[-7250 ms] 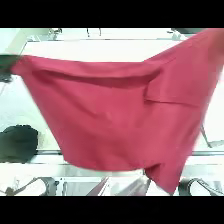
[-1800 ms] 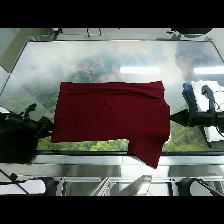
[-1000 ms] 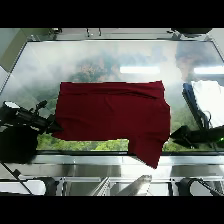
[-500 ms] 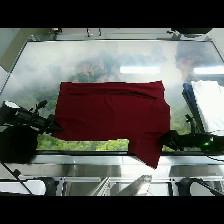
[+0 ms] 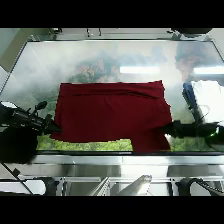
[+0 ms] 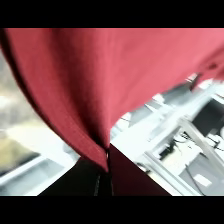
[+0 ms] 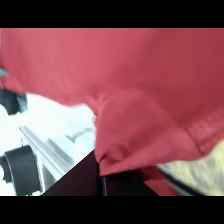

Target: Fold the shirts.

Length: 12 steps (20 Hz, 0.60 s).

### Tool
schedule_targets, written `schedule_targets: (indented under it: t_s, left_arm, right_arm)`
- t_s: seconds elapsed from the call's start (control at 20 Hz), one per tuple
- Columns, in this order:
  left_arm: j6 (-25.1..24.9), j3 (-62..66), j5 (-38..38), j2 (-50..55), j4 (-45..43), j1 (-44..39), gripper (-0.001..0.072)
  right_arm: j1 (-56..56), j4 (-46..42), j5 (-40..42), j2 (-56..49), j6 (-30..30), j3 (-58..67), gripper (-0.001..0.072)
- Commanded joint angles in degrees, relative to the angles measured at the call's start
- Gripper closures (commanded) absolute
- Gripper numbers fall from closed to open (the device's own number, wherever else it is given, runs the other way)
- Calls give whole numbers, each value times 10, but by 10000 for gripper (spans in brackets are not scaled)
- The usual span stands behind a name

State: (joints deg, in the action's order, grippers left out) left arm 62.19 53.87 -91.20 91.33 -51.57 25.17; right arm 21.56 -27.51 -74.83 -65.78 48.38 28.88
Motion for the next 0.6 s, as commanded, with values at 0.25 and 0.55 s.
schedule_targets:
  t_s: [0.25,0.55]
  left_arm:
    - [22,164,-28,30,82,-14,680]
    - [48,370,14,176,82,-67,680]
  right_arm:
    - [-42,139,77,-104,3,205,696]
    - [-79,275,135,-308,-79,322,696]
